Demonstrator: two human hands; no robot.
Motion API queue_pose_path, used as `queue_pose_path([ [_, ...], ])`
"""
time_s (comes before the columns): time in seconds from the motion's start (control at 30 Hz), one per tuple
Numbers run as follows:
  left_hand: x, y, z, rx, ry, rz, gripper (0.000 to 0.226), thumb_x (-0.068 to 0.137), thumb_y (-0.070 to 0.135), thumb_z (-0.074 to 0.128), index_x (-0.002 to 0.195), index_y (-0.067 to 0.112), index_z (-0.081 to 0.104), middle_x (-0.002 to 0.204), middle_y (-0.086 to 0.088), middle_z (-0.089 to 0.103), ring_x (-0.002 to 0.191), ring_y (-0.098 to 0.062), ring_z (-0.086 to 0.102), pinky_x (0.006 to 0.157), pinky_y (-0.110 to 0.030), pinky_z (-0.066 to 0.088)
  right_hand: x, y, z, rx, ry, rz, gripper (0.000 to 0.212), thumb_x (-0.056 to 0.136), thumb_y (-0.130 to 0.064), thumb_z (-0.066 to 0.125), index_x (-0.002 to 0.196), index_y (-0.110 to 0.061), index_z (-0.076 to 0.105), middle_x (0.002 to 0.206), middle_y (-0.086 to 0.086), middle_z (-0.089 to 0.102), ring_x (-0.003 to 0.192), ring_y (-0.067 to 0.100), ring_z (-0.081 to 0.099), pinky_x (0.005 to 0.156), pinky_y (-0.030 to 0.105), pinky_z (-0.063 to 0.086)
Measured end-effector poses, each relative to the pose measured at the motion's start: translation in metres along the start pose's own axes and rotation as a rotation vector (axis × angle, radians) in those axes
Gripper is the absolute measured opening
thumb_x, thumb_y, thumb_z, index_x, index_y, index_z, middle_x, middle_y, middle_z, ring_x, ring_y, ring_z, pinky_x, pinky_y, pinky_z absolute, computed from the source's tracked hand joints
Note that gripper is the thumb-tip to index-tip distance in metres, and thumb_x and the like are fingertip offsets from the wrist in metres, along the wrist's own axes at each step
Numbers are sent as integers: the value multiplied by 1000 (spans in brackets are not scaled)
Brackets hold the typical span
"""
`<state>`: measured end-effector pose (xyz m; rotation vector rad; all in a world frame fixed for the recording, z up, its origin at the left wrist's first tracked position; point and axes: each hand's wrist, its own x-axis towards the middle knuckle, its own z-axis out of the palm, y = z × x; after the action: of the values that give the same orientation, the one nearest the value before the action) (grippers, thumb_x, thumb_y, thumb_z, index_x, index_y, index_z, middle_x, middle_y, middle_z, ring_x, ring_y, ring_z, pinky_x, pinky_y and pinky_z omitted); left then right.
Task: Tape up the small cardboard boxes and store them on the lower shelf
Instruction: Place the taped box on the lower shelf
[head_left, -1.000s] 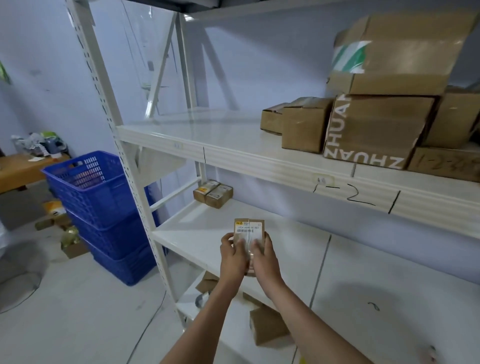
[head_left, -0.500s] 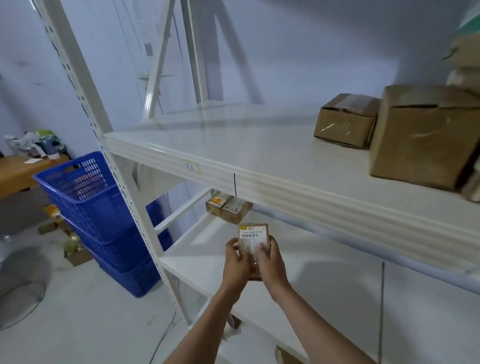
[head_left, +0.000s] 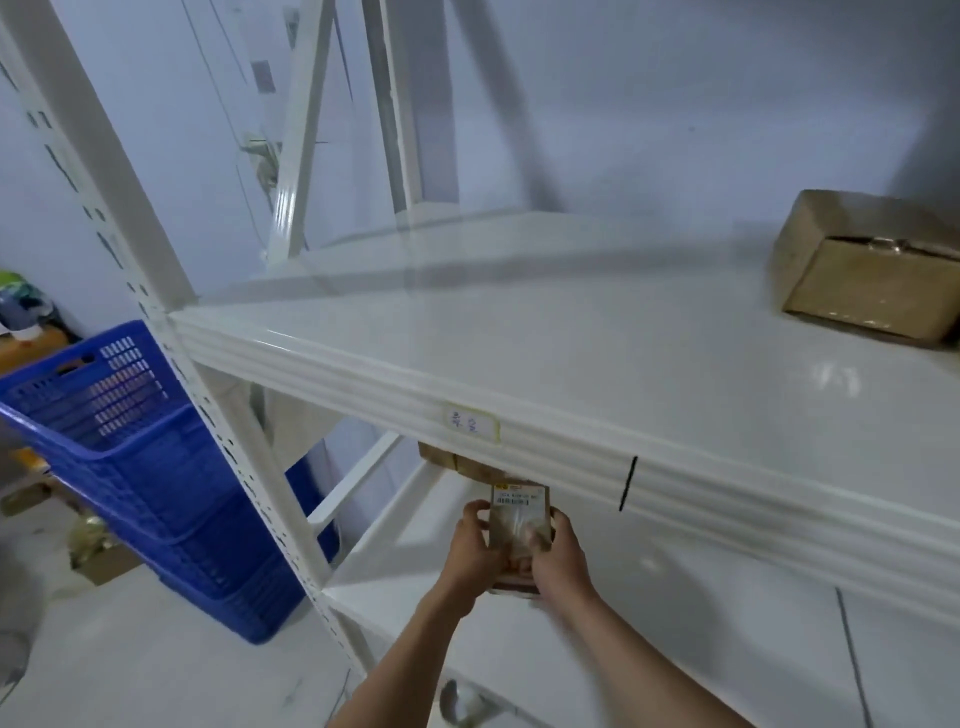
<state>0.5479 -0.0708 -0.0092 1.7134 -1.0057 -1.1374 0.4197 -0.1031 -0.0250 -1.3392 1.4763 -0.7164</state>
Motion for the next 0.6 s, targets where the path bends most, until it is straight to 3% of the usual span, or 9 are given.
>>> queue_pose_path([
  [0.1, 19, -11, -19, 59, -61, -5, 61, 86, -3, 63, 139, 20, 42, 119, -5, 57, 98, -20, 66, 63, -28, 61, 3, -1, 13, -48, 45, 35, 35, 103, -27, 54, 136, -22, 48, 124, 3, 65, 99, 20, 67, 65, 25, 52],
  [0.2, 29, -28, -36, 84, -144, -21, 58, 87, -8, 61, 137, 16, 45, 112, -3, 60, 95, -18, 65, 68, -36, 63, 1, 1, 28, -115, 115, 71, 33, 101, -26, 56, 133, -18, 53, 123, 5, 66, 100, 21, 64, 72, 26, 49],
  [0.27, 34, -33, -47, 89, -212, -23, 58, 85, -11, 58, 134, 18, 45, 117, -5, 61, 96, -16, 64, 72, -39, 63, -2, 3, 39, -118, 155, 114, 26, 101, -24, 57, 126, -17, 55, 122, 5, 66, 94, 18, 64, 64, 23, 49],
  [0.33, 40, -37, -57, 124, -283, 1, 53, 85, -7, 62, 128, 19, 45, 126, -6, 59, 96, -8, 60, 72, -30, 62, -3, 3, 47, -120, 213, 154, 21, 99, -26, 62, 116, -15, 57, 116, 6, 67, 90, 18, 63, 58, 19, 45],
  [0.4, 42, -41, -62, 189, -362, 21, 52, 85, 4, 71, 128, 19, 45, 125, 2, 57, 100, -9, 62, 75, -23, 59, -5, 3, 53, -165, 294, 180, 25, 95, -31, 68, 107, -12, 58, 107, 6, 68, 89, 21, 62, 59, 24, 41],
  [0.5, 46, -45, -65, 268, -454, 88, 67, 83, 14, 78, 139, 18, 43, 124, 7, 57, 110, -13, 63, 88, -27, 58, -6, 5, 61, -235, 356, 210, 30, 95, -38, 66, 101, -11, 58, 99, 5, 67, 87, 23, 63, 66, 28, 40],
  [0.6, 49, -45, -64, 401, -511, 183, 76, 81, 16, 80, 146, 18, 40, 134, -2, 55, 120, -19, 58, 100, -29, 53, -7, 9, 62, -356, 305, 270, 32, 99, -46, 57, 101, -14, 55, 100, 4, 68, 79, 16, 58, 63, 29, 42],
])
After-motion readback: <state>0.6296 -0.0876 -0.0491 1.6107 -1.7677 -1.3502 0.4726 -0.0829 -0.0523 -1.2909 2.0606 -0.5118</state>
